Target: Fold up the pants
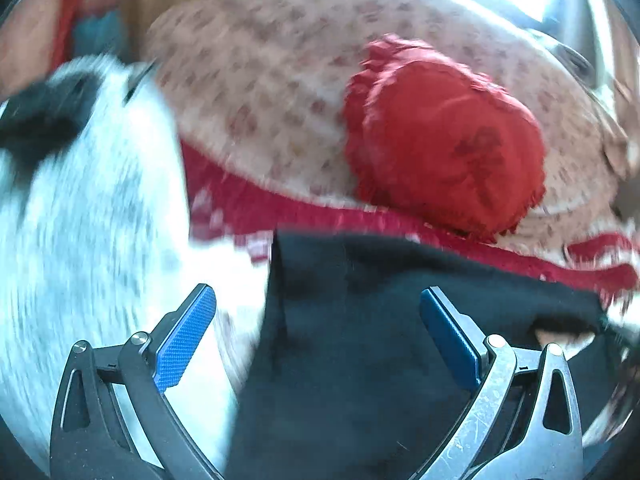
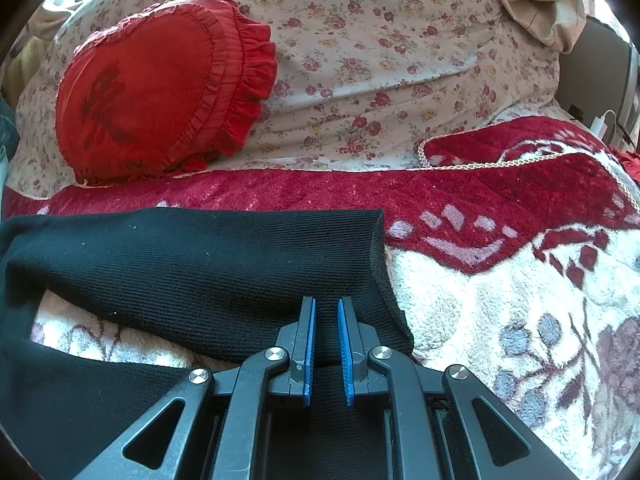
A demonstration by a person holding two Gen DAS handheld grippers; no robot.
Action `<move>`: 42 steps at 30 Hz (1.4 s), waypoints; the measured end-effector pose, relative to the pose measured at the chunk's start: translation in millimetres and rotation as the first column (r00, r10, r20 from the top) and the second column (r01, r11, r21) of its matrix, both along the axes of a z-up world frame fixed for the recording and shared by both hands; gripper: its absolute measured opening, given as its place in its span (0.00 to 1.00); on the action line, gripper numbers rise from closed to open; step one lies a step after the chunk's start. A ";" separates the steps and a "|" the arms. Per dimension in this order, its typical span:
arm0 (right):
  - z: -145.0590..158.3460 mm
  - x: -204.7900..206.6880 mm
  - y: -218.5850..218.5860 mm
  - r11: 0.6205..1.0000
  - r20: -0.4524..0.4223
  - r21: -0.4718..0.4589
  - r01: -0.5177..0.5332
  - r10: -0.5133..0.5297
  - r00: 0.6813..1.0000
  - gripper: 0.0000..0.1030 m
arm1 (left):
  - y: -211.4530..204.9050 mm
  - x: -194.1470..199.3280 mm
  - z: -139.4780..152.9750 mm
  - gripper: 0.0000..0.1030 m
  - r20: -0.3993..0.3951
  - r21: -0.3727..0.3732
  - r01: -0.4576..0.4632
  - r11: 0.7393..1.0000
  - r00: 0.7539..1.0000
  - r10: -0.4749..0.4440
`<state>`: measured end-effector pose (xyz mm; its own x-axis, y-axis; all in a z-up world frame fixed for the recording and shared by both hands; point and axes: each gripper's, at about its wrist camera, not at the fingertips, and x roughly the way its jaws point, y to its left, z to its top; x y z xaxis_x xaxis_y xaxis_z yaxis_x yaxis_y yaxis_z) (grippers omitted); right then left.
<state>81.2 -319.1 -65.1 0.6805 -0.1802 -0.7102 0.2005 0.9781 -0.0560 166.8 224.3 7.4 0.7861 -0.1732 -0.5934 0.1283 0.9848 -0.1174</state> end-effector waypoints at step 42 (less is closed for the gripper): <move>72.0 -40.5 -57.6 0.969 0.264 0.223 0.111 -0.169 0.950 0.14 | -13.5 14.6 47.4 0.04 -0.072 0.158 0.401 0.902 0.916 -0.394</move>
<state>40.7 -376.7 6.9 0.8346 -0.1602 -0.5271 0.3152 0.9236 0.2184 181.4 210.7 54.8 0.6494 -0.3632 -0.6681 0.5120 0.8584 0.0310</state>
